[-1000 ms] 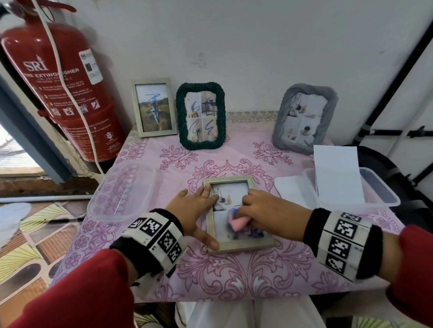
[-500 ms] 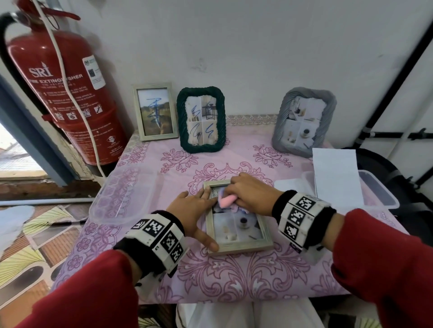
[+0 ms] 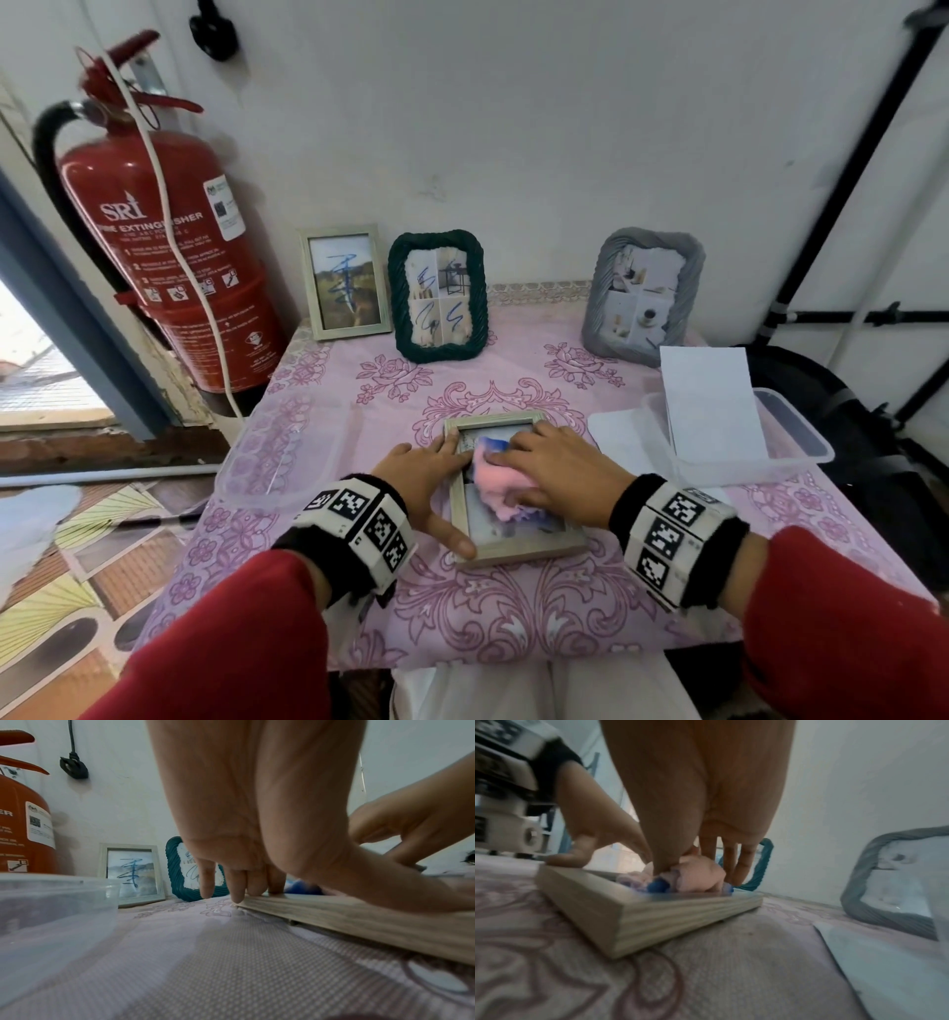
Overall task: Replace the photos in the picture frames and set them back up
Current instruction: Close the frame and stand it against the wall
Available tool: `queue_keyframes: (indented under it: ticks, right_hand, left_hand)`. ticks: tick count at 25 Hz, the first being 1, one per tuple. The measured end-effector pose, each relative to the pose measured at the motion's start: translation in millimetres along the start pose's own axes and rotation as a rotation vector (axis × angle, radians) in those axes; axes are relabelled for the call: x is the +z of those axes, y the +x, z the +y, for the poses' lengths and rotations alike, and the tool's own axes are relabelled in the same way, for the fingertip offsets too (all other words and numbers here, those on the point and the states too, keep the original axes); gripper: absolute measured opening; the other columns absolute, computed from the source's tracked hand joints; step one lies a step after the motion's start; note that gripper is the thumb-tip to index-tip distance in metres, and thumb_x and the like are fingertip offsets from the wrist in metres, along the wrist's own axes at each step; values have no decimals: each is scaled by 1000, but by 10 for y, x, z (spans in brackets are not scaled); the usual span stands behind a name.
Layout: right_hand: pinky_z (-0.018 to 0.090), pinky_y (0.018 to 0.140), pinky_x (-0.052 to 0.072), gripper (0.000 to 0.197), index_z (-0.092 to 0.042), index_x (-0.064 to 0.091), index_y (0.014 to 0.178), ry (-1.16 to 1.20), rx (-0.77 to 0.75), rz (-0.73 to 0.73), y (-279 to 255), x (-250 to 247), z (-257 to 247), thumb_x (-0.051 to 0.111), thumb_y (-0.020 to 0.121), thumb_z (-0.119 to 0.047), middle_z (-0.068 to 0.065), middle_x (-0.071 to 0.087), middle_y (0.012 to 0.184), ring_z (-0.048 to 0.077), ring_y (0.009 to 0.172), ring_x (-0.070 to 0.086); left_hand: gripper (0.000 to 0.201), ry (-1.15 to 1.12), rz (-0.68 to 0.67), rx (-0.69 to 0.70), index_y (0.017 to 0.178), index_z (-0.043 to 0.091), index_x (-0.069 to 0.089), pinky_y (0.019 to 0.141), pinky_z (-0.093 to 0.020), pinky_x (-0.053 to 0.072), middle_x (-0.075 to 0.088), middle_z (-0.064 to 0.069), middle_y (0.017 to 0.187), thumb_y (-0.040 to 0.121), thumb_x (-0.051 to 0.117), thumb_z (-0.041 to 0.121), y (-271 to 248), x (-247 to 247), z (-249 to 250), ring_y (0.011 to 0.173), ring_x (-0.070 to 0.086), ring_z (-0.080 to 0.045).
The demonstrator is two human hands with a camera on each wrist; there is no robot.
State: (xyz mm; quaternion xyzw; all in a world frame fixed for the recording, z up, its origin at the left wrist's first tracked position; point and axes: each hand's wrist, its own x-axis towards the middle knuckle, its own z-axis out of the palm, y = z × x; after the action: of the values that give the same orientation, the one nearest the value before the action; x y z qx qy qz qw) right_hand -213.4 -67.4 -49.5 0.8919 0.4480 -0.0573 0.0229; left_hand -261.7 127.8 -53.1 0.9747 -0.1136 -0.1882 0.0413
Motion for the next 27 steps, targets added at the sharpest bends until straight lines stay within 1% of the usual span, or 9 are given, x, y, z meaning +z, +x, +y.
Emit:
queue_keyframes:
  ticks: [4,8,11,13,14,17,21,25,27]
  right_hand:
    - [34,98,31,55,-21,37,139,270,104,-56,-50,-41,-39,53,87,-28,10,50,126,26,119,37]
    - [14,88,28,34,-2,54,125,702,158,-18,-150,-151,-30,41,96,-15,12,44,121,18,112,44]
    - [28,102,30,38,1,63,101,621,215,46,-208,-123,-41,36,100,-26,7,37,106,23,110,39]
    - [35,99,31,40,-8,59,84,450,239,43,-228,-70,-60,35,99,-37,5,38,103,23,107,34]
    - [35,99,31,38,-11,59,87,437,240,24,-237,-54,-68,36,98,-40,5,37,103,23,108,33]
    - [32,103,29,47,-15,46,134,416,206,-87,-237,-16,-112,50,93,-36,8,33,118,26,119,31]
    - [31,104,27,62,-17,25,145,473,194,-88,-245,19,-152,50,91,-34,11,31,129,24,127,26]
    - [19,81,36,26,-14,57,118,674,229,252,-290,-24,-30,44,96,-18,4,41,105,19,96,52]
    - [17,74,37,17,-13,61,104,690,287,434,-310,-30,73,50,92,-11,1,40,97,14,77,50]
  left_hand:
    - [114,-11,12,5,149,27,12,114,-37,18,4,-10,159,61,74,62,4,8,0,142,24,-25]
    - [113,-24,13,-7,149,25,12,116,-39,15,-1,-9,159,62,74,61,9,44,-16,145,13,-22]
    - [113,-36,11,-19,150,26,11,118,-42,12,-2,-8,159,62,73,62,27,62,-37,147,6,-22]
    - [112,-54,3,-24,150,27,10,119,-43,11,-4,-6,159,63,72,62,36,86,-54,147,2,-24]
    - [112,-63,0,-26,149,28,10,119,-43,10,-6,-5,159,63,72,63,32,100,-59,147,1,-24]
    - [112,-81,-2,-32,149,29,8,119,-44,9,-7,-4,159,63,72,63,32,118,-79,147,0,-25]
    - [112,-79,-9,-31,149,32,5,119,-46,10,-8,-4,158,64,71,64,40,119,-75,147,0,-26]
    - [111,-88,-25,-36,149,33,5,119,-47,9,-9,-4,158,65,71,63,23,117,-73,147,-1,-25]
    - [109,-72,-4,-27,149,31,9,117,-43,14,-2,-4,159,65,71,61,6,93,-51,146,10,-25]
